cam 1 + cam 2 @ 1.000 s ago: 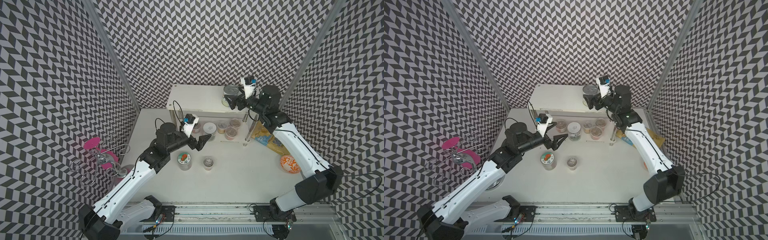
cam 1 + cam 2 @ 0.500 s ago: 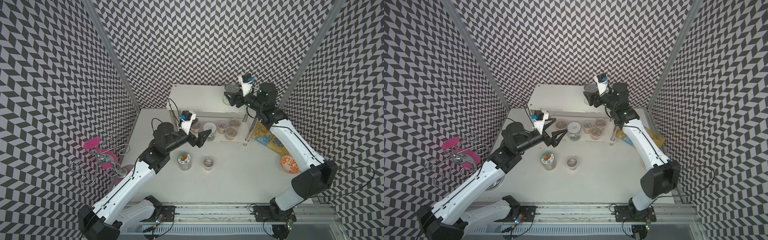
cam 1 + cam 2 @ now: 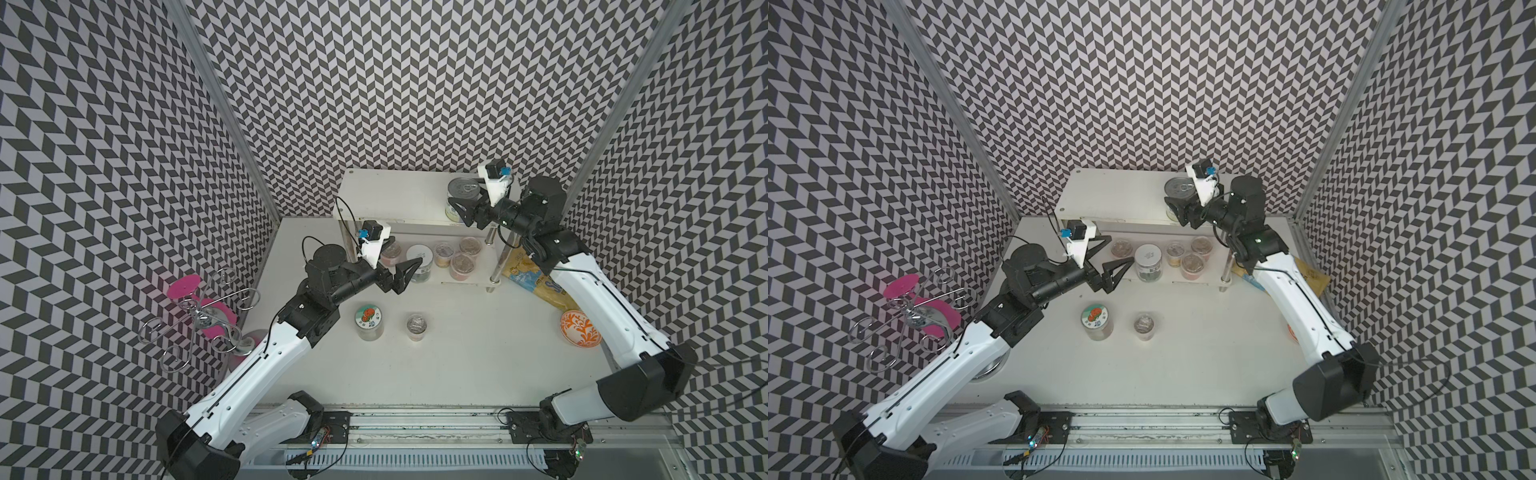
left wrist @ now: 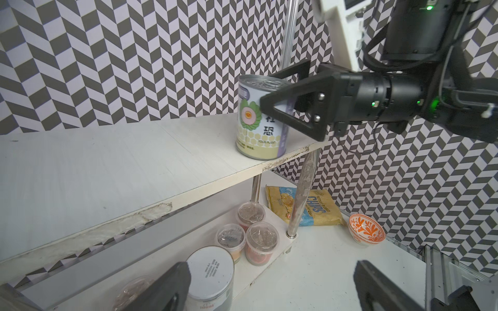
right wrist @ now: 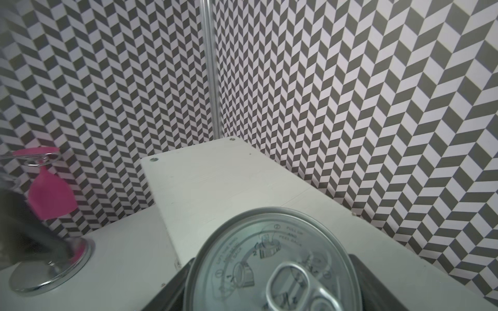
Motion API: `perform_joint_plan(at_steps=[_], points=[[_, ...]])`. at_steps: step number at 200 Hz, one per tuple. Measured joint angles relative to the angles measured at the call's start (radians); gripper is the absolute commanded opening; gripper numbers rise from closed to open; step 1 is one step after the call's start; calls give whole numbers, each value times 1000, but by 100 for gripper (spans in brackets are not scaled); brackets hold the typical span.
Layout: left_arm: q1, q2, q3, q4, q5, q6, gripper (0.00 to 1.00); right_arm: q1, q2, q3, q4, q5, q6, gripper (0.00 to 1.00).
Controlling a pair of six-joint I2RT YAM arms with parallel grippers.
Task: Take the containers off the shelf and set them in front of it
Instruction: 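Pick up a container from the shelf, then place the container at the center of the board.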
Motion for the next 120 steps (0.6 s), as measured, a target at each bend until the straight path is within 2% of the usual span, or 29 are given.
perform_joint_plan(at_steps=[35,72,94,120], points=[[11,0,0,0,3,0,99,38,-249,-209,-16,-42,-11,69],[18,-3,-23,9,27,0,99,74,-531,-512,-5,-43,31,69],[18,-9,-67,11,48,-4,99,104,-620,-696,27,-18,60,69],[22,-11,-111,14,63,-9,99,146,-629,-891,118,28,90,68]])
